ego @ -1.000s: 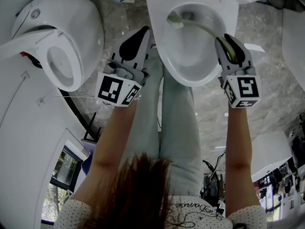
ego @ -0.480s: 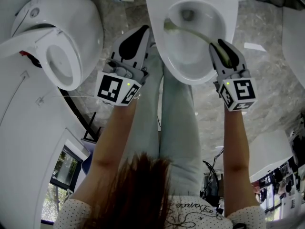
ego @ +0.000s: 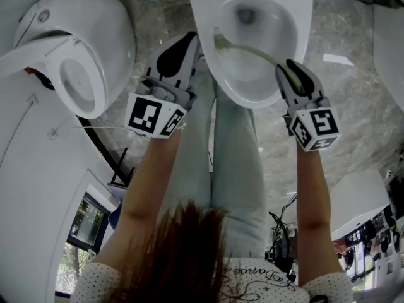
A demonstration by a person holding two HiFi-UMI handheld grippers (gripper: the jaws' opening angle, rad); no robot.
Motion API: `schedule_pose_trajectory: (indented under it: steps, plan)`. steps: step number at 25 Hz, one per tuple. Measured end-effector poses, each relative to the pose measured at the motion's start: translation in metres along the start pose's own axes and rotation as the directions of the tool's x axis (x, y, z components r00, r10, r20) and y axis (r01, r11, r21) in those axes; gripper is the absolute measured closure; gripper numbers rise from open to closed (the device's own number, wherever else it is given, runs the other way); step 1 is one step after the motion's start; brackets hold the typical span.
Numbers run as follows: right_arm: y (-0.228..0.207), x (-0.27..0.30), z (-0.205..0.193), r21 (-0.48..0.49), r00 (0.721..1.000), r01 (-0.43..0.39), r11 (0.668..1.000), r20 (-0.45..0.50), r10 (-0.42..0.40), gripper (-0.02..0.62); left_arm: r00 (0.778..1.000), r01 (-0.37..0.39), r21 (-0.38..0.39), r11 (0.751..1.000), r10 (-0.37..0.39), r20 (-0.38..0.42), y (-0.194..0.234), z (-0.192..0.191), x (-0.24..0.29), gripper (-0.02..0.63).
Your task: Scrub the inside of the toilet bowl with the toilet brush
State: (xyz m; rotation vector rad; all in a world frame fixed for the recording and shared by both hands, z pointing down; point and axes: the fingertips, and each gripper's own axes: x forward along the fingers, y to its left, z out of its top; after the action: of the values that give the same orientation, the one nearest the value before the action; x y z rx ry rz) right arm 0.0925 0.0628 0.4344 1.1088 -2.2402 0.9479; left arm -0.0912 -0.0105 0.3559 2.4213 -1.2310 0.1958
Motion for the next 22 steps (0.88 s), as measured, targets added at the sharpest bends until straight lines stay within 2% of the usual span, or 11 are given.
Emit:
schedule_pose_trajectory:
  steps: [6, 11, 17, 22]
  plan:
    - [0.005, -0.014, -0.019, 0.035, 1.000, 0.009, 0.999, -0.014, -0.009, 0.471, 1.000, 0.005, 0.005, 1.000, -0.005, 0.004, -0.005, 0.001, -0.001, 0.603]
    - [0.008, -0.019, -0.027, 0.023, 1.000, 0.014, 1.000, -0.021, -0.014, 0.471, 1.000, 0.006, 0.009, 1.000, -0.006, 0.007, -0.008, 0.000, -0.004, 0.603]
    - [0.010, -0.024, -0.031, 0.012, 0.999, 0.017, 1.000, -0.027, -0.017, 0.471, 1.000, 0.009, 0.008, 1.000, -0.009, 0.005, -0.013, -0.003, -0.006, 0.603]
    - [-0.001, -0.025, -0.027, 0.019, 0.999, 0.052, 0.998, -0.010, -0.052, 0.471, 1.000, 0.008, 0.005, 1.000, -0.008, 0.006, -0.016, -0.005, -0.005, 0.603]
